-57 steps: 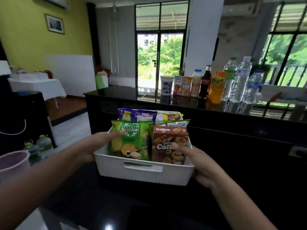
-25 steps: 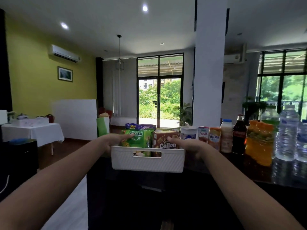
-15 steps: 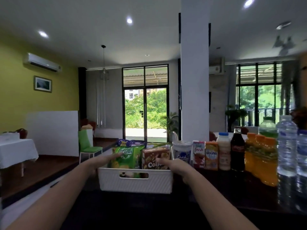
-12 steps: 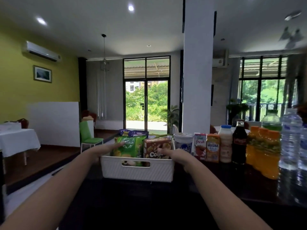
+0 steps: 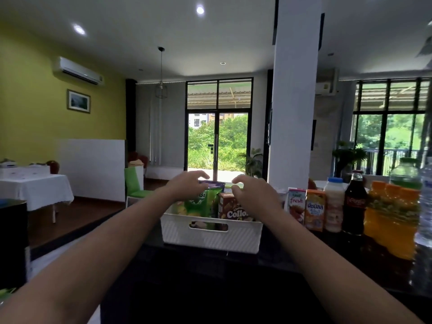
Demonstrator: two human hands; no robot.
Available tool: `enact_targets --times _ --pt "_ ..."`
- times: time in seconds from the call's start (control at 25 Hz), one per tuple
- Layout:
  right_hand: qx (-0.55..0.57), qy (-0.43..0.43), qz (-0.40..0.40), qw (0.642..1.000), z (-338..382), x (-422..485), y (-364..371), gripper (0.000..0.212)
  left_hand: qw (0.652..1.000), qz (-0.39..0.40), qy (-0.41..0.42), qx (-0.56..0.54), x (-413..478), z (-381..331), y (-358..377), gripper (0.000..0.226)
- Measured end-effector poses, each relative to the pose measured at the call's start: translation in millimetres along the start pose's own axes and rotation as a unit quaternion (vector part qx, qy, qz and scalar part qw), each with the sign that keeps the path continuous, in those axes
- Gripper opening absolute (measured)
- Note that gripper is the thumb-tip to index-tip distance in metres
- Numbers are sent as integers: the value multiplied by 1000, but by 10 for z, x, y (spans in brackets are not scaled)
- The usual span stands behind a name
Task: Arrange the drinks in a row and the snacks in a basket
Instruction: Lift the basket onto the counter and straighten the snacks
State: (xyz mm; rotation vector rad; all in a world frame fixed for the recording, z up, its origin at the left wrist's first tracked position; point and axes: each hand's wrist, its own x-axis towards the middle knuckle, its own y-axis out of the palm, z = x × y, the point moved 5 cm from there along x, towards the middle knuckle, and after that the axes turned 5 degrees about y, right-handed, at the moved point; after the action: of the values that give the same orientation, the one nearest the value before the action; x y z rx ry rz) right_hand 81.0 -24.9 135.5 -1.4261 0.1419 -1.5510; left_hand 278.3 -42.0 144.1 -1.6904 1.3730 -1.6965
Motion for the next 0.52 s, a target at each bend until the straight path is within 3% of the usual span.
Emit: enact_targets --times 0.12,0.2,0.32,0.52 --pt "-33 31 201 979 38 103 142 42 981 186 -53 35 144 -20 215 36" --pt "15 63 297 953 18 86 196 45 977 195 -76 35 192 13 251 34" --pt "86 102 326 936 16 87 144 50 978 182 -105 7 207 56 225 33" --pt "68 125 355 924 101 109 127 57 959 211 -186 -19 78 55 176 49"
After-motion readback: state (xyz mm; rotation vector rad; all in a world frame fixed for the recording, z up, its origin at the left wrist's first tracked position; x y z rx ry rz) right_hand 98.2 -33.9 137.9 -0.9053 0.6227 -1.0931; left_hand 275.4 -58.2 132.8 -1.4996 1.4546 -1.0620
